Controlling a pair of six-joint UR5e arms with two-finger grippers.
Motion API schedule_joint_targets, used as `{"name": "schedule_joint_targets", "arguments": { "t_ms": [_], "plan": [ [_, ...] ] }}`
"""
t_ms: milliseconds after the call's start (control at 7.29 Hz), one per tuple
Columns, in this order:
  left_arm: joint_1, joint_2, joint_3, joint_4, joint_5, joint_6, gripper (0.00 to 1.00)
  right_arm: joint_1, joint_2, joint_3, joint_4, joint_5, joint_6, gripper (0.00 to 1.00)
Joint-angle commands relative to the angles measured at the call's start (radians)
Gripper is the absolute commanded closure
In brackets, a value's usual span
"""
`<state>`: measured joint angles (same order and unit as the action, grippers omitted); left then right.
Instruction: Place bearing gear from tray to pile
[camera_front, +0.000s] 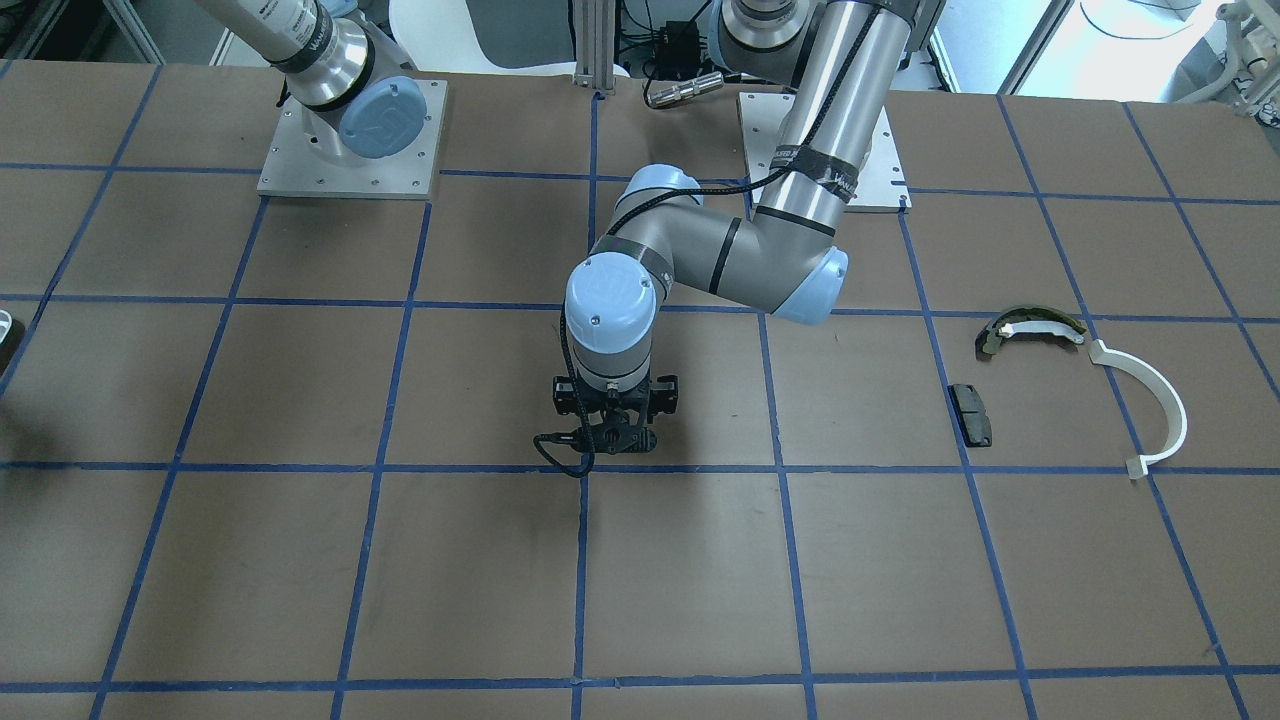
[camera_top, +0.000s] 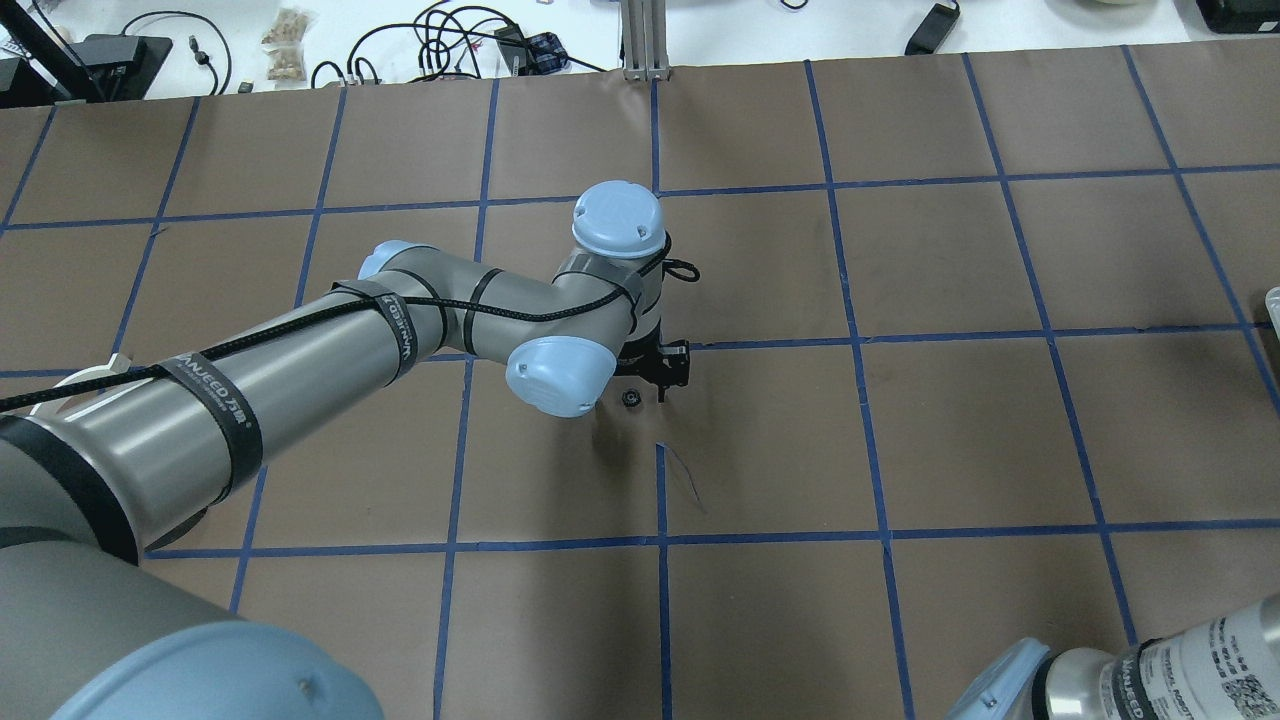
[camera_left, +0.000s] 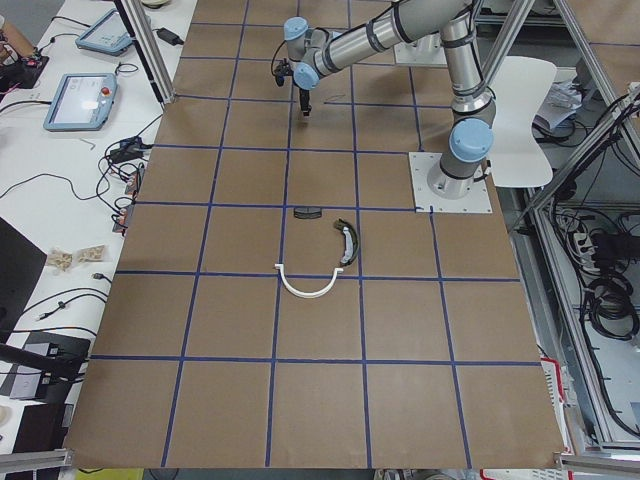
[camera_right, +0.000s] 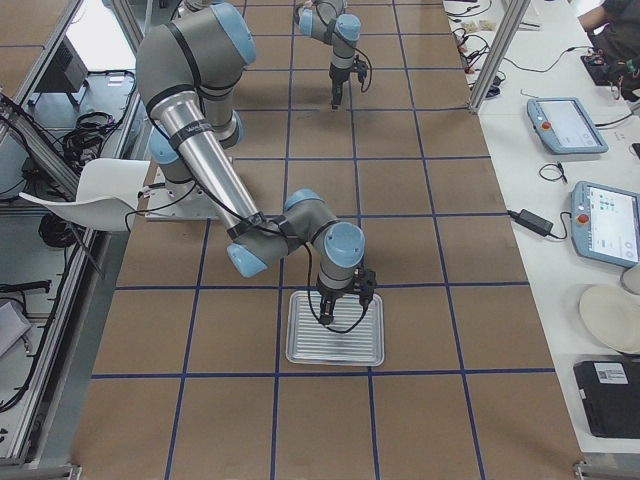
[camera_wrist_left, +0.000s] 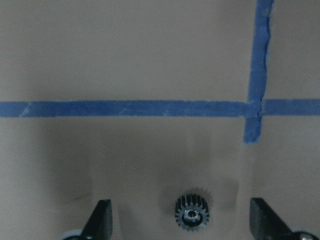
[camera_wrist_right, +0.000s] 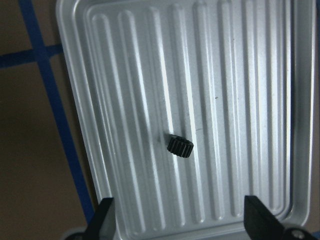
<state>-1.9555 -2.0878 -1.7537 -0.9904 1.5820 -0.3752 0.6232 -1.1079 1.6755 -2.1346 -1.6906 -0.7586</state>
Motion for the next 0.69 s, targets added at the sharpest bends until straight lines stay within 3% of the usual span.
{"name": "schedule_joint_targets", "arguments": {
  "t_ms": [0, 137, 412, 549],
  "plan": [
    [-0.002, 0.0, 0.0, -0.001, 0.001, 0.006, 0.95, -0.003, 0.064, 0.0, -0.056, -0.001, 0.005, 0.09],
    [-0.002, 0.0, 0.0, 0.001, 0.001, 0.006, 1.0, -0.003, 0.071, 0.0, -0.083, 0.0, 0.005, 0.09],
    [0.001, 0.021, 0.005, 0.001, 0.006, 0.053, 1.0, -0.003, 0.097, -0.013, -0.102, 0.025, 0.008, 0.09],
    [0.03, 0.041, 0.017, -0.028, 0.062, 0.079, 1.0, -0.003, 0.115, -0.022, -0.102, 0.028, 0.008, 0.1]
  ]
}}
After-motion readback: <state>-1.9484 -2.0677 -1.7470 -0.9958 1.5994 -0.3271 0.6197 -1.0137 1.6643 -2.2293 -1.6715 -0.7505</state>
